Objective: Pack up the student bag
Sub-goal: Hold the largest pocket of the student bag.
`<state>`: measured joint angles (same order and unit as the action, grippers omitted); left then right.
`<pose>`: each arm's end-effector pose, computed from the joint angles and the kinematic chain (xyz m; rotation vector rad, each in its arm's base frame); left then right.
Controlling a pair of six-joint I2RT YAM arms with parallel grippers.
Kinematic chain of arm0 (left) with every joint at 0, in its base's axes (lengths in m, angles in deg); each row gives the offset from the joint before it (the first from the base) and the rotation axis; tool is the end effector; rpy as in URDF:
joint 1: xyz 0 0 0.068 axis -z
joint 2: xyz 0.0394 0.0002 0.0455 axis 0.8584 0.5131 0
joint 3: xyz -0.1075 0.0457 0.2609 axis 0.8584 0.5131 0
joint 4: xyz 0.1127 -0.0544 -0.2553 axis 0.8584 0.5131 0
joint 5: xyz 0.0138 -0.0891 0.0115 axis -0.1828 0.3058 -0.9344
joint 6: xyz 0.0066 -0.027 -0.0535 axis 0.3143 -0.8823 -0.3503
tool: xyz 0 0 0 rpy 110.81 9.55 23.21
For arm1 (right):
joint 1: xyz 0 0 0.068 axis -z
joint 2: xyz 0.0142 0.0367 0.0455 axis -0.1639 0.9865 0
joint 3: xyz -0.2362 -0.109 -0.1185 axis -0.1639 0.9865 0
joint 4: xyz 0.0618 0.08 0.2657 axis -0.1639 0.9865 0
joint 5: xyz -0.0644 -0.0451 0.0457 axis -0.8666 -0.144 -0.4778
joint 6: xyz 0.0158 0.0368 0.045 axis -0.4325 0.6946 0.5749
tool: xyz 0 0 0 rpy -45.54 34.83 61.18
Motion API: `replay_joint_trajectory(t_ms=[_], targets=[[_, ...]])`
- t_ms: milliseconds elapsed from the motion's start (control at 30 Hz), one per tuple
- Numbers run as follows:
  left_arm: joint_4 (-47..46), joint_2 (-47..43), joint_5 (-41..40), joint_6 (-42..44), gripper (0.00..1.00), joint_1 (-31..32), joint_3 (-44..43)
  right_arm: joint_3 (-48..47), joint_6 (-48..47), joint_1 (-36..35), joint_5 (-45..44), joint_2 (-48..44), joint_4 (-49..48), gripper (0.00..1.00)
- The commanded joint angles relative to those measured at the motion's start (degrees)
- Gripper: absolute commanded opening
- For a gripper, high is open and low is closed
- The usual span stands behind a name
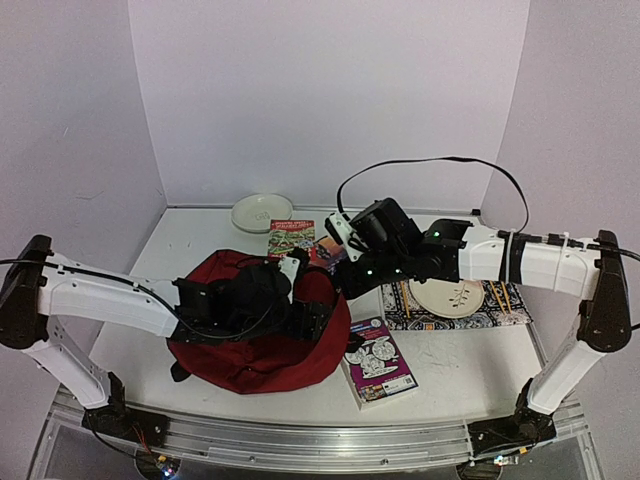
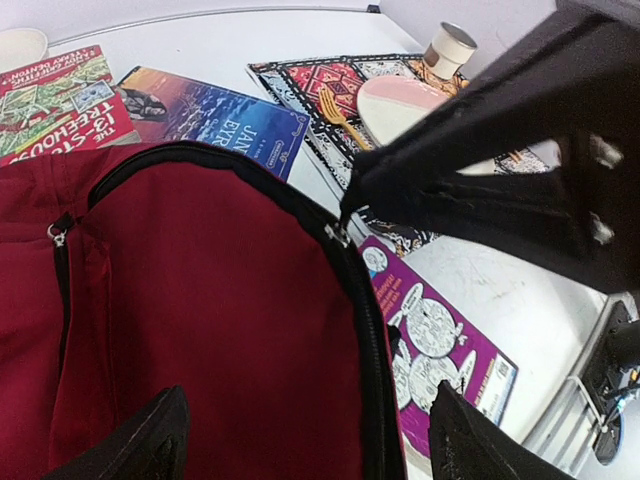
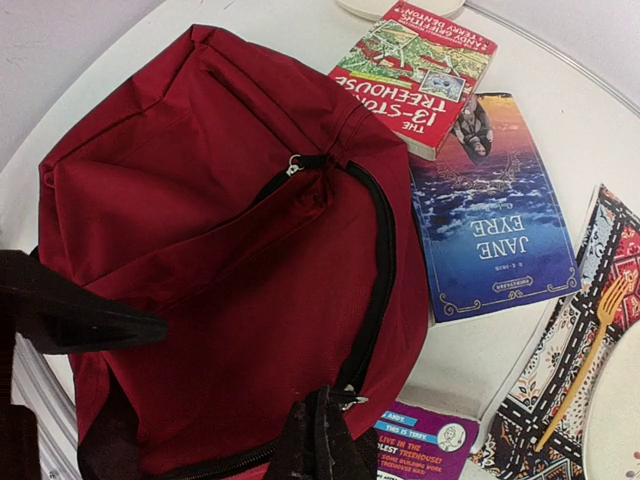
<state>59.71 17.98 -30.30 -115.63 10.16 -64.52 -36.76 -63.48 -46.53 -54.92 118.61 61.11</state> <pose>0.1429 -0.3352 0.2261 0.5112 2.1392 -0.6564 0.2375 0.3433 0.3059 -0.6333 1.9668 0.7023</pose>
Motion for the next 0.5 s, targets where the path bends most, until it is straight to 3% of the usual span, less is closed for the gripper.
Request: replay_joint_trajectory(t_ms=[0, 133, 200, 300, 400, 467], targets=[[-6.5, 4.9, 2.5, 3.2, 0.83, -0.6, -6.1, 0.4, 0.0, -0.3, 0.7, -2.4, -0.8, 0.0], [-7.1, 8.9, 3.1, 3.5, 0.77, -0.7, -8.1, 1.0, -0.1, -0.2, 0.9, -2.8, -0.9, 0.0], [-7.2, 10.1, 4.3, 4.3, 0.62, -0.7, -8.6, 1.3, -0.2, -0.3, 0.2, -2.9, -0.9, 0.0], [-7.1, 10.4, 7.9, 4.6, 0.28, -0.6, -8.0, 1.4, 0.0, -0.2, -2.0, -2.9, -0.8, 0.0], [-7.0, 8.5, 9.2, 4.0, 0.09, 0.4, -5.7, 1.3, 1.0, 0.3, -4.6, -2.2, -0.8, 0.0], [-6.9, 6.3, 9.3, 3.9, 0.02, 1.3, -3.5, 0.9, 1.8, 1.0, -5.3, -1.5, -0.7, 0.0]])
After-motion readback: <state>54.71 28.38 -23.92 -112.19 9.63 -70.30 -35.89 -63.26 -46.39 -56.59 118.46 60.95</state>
